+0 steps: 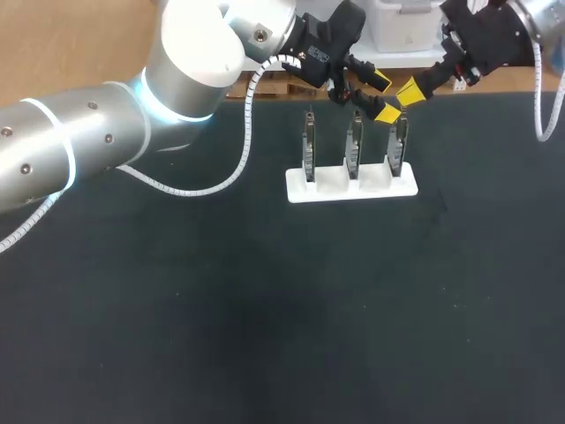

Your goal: Pick up the optical module with the left hand, and insert it into the network port with the right hand.

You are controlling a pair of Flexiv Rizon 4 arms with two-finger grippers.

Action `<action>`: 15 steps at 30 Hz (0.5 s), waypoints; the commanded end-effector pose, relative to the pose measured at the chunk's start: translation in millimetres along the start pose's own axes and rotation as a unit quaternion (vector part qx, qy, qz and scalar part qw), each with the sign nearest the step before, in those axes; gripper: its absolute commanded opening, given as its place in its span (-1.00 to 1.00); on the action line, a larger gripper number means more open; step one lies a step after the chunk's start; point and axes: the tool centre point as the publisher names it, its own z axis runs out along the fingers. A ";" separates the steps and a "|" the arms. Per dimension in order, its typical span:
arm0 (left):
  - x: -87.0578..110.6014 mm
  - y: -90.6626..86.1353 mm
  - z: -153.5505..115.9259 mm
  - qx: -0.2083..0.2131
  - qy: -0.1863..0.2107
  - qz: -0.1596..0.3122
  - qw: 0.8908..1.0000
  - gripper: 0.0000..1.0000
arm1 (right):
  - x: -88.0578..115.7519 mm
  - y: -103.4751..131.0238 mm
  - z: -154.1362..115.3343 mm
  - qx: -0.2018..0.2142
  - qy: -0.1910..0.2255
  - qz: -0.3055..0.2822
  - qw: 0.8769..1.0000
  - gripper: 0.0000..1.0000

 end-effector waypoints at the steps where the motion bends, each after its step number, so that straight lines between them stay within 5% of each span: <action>1: -1.2 2.5 0.2 0.002 0.003 0.000 1.000 1.00 | 21.7 -7.1 10.8 -0.002 -0.006 -0.003 1.000 -1.00; 15: -1.2 2.5 0.2 0.002 0.003 0.000 1.000 1.00 | 8.9 -2.6 3.4 0.003 -0.021 -0.018 1.000 -1.00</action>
